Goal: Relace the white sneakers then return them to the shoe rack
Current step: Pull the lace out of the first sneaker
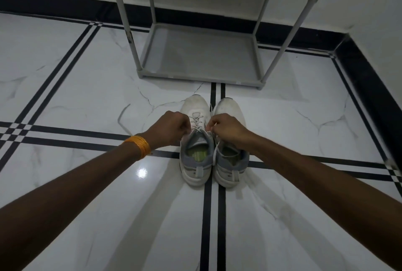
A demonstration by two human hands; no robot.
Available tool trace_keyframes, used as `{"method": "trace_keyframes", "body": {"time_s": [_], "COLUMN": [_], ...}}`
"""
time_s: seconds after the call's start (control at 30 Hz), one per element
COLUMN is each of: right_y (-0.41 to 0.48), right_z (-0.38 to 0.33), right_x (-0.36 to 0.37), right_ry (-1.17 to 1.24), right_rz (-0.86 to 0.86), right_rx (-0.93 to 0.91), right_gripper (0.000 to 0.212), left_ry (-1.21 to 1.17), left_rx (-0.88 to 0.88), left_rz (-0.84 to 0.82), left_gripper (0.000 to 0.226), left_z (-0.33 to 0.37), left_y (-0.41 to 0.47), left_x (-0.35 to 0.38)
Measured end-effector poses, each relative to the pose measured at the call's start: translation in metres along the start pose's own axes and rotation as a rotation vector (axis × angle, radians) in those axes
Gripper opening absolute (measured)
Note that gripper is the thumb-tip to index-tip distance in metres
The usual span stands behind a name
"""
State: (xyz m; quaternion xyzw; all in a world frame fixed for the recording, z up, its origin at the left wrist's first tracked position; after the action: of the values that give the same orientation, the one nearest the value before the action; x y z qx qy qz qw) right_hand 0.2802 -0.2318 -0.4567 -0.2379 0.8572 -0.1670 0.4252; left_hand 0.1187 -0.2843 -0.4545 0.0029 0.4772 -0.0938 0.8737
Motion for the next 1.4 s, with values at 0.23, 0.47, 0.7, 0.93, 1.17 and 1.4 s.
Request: {"method": "trace_keyframes", "body": {"time_s": [0.23,0.47,0.7,0.93,1.17,1.4], "right_y": [-0.013,-0.018,-0.023,-0.02,-0.019,-0.022], "right_z": [-0.01,-0.008,-0.002,-0.003,-0.008,-0.011], "right_x": [-0.004,-0.006,-0.009,-0.008,-0.005,0.001], "right_ry": [-0.426,-0.502,-0.361,-0.104,-0.178,-0.286], "right_rz": [0.118,0.115,0.108,0.034,0.069,0.126], "right_rx": [-0.279,-0.293,-0.264,-0.101,-0.172,-0.214], "right_gripper": [0.033,0.032,0.028,0.008,0.014,0.018], "left_ry": [0.161,0.192,0.059,-0.265,-0.219,-0.156], "left_rx": [0.093,0.071,-0.033,-0.191,-0.176,-0.185], "left_rz": [-0.032,-0.026,-0.03,-0.018,0.126,0.139], "left_gripper": [0.022,0.026,0.012,0.013,0.014,0.015], "left_z": [0.004,0.006,0.006,0.011,0.009,0.01], "left_y": [-0.005,-0.009,-0.012,-0.012,-0.017,-0.013], "left_x": [0.009,0.007,0.015,0.017,0.02,0.025]}}
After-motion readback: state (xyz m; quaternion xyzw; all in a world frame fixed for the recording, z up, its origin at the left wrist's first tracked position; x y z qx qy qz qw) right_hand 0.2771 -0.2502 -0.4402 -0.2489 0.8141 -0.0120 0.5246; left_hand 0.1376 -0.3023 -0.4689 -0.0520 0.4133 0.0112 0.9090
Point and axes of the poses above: each hand's wrist, its own y-axis towards the middle knuckle, its own x-axis out of the palm, z = x × y, the point moved 4 cm from there along y, towards the middle knuckle, and after that the axes turned 8 degrees about x, right-handed, at the moved point
